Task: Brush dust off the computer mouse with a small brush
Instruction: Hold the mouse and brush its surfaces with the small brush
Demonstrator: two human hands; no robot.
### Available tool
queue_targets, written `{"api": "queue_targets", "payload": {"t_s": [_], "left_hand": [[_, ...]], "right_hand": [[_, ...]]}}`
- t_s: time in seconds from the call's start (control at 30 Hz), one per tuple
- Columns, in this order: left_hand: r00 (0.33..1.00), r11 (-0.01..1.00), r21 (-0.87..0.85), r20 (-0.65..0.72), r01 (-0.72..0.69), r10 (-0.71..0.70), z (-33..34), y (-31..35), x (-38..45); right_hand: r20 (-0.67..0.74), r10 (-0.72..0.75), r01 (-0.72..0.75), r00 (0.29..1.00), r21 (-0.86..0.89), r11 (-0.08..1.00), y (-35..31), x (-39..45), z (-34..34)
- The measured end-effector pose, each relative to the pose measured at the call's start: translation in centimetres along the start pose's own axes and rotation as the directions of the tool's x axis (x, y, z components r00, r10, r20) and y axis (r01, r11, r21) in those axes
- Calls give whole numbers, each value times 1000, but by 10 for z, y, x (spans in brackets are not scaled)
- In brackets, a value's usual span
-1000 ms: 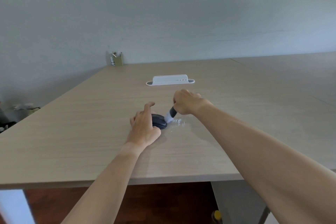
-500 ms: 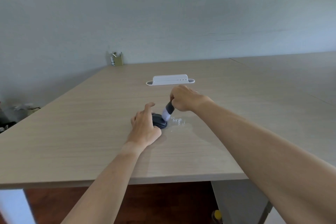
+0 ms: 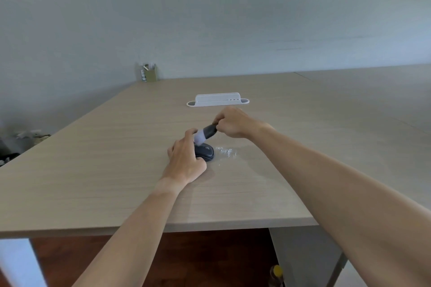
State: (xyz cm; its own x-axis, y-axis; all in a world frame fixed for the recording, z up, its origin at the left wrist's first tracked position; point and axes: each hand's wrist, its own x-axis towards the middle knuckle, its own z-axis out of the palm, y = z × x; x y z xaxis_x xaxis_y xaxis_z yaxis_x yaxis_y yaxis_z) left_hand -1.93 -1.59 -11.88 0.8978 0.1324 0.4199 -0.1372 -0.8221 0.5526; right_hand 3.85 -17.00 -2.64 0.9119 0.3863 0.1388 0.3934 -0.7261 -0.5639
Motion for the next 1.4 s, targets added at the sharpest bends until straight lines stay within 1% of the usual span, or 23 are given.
{"api": "queue_targets", "payload": {"t_s": [0.07,0.13,0.2,0.27,0.3,0.33,0.4,0.43,0.47,0.53,0.57,0.63,0.7,0.77,0.83,0.9,0.97,1.03,1.1,1.17,1.27,1.33,1.4], "left_hand": [[1000,1000,-10,6,2,-2,-1,1,-1],[1000,1000,-18,9,-1,2,-2,2,-2],[1000,1000,-15,6,-4,4,-3,3,-3],[1000,1000,-24,10,8,-7,-3,3,-3],[1000,999,-30,11,11,-10,-3,3,-3],[1000,999,-31,10,9,-9,-3,3,-3],[1000,1000,-30,10,8,-7,-3,3,-3],[1000,1000,-30,13,10,-9,-3,3,-2],[1000,999,-32,15,10,-10,-3,3,-2],[1000,1000,-28,9,-6,6,-3,3,-2],[1000,1000,-23,4,-13,13,-3,4,-3],[1000,1000,-18,-1,-13,13,-3,4,-3],[1000,1000,-15,-6,-5,5,-3,4,-3],[1000,1000,15,-21,-16,16,-1,3,-1],[999,998,67,-41,-19,22,0,2,0],[998,994,112,-52,-18,24,1,1,0],[998,990,139,-54,-26,34,2,1,0],[998,987,154,-51,-32,41,3,-1,0],[998,986,163,-53,-32,41,3,-1,0],[998,987,159,-50,-33,41,2,-1,0],[999,989,145,-25,-22,26,2,0,0],[1000,990,138,-8,-5,6,2,0,0],[1000,988,156,-5,-8,9,2,0,0]], "right_hand": [[52,-10,11,999,-21,1000,-1,0,9],[74,-2,10,997,-110,994,1,-3,13],[47,38,-26,998,-235,972,3,-6,8],[-2,58,-56,998,-293,955,3,-9,0],[-15,58,-60,998,-275,960,3,-8,-3],[-16,51,-53,999,-217,975,3,-5,-5],[4,31,-31,1000,-85,996,-1,-1,-2],[21,31,-30,999,-60,998,-4,-1,2],[48,31,-29,998,-59,998,-5,-1,5],[98,43,-31,994,-128,991,-4,-4,9],[105,56,-37,993,-174,984,-2,-6,8],[72,100,-80,992,-238,968,1,-8,2],[35,112,-102,993,-214,971,4,-7,-4],[19,84,-81,996,-109,991,6,-1,-5],[26,59,-58,998,-49,997,6,-1,-1],[58,46,-43,997,-63,997,8,-5,4],[78,66,-55,995,-129,990,12,-9,7],[44,93,-84,995,-175,981,15,-10,4],[-6,87,-87,996,-111,990,18,-8,1],[-39,60,-60,997,2,998,15,-7,0],[11,14,-14,1000,73,997,13,-9,8],[54,5,-6,999,25,1000,16,-11,13],[49,31,-27,998,-90,996,21,-12,14]]}}
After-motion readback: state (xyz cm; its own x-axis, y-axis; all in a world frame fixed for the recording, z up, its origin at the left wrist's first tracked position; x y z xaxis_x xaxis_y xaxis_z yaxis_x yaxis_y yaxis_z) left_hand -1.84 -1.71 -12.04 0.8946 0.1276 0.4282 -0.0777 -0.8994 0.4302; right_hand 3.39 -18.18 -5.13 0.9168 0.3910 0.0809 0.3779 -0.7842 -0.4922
